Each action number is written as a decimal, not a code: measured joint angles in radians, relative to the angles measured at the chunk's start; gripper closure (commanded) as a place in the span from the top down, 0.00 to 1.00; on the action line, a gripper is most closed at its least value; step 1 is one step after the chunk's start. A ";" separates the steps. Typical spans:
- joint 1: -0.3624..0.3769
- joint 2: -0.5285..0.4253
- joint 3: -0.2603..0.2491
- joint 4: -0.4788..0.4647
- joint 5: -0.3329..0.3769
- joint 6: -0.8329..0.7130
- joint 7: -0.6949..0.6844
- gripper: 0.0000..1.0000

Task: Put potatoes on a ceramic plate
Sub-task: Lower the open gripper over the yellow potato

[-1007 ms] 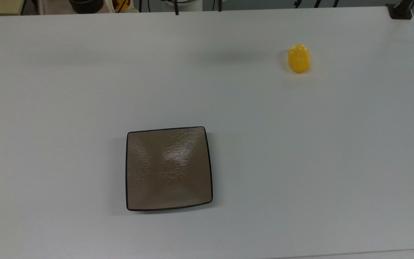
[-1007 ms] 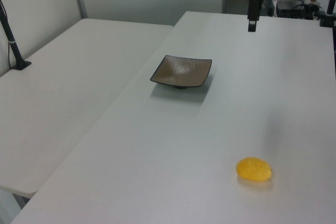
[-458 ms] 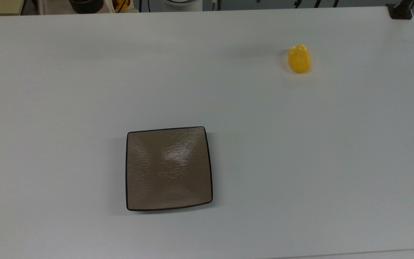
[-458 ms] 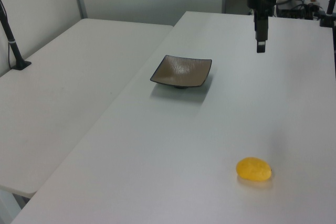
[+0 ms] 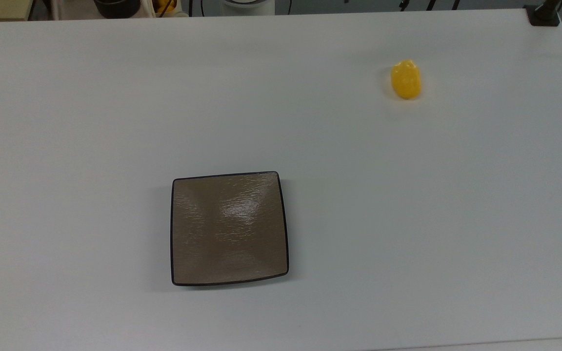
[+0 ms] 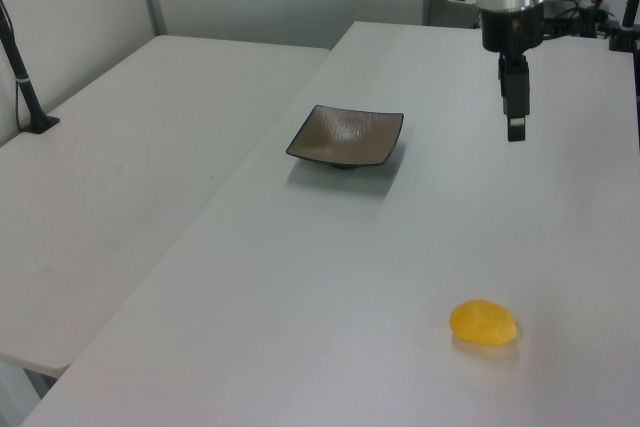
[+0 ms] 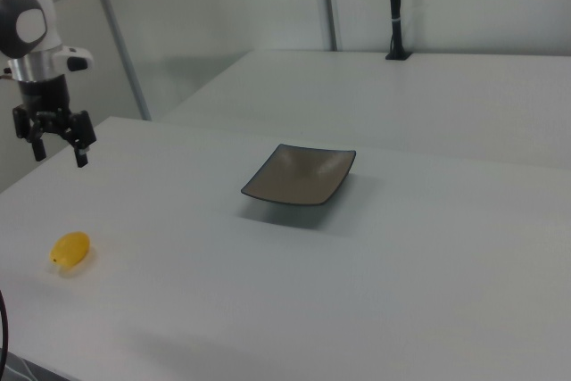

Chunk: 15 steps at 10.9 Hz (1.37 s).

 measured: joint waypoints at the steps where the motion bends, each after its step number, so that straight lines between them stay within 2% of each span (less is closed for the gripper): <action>1: 0.004 0.003 0.026 -0.017 0.002 0.022 0.032 1.00; 5: 0.037 0.021 0.062 -0.153 0.002 0.236 0.102 1.00; 10: 0.039 0.067 0.107 -0.340 0.002 0.562 0.169 1.00; 13: 0.061 0.099 0.122 -0.386 0.002 0.672 0.180 1.00; 15: 0.082 0.134 0.123 -0.391 -0.032 0.710 0.222 1.00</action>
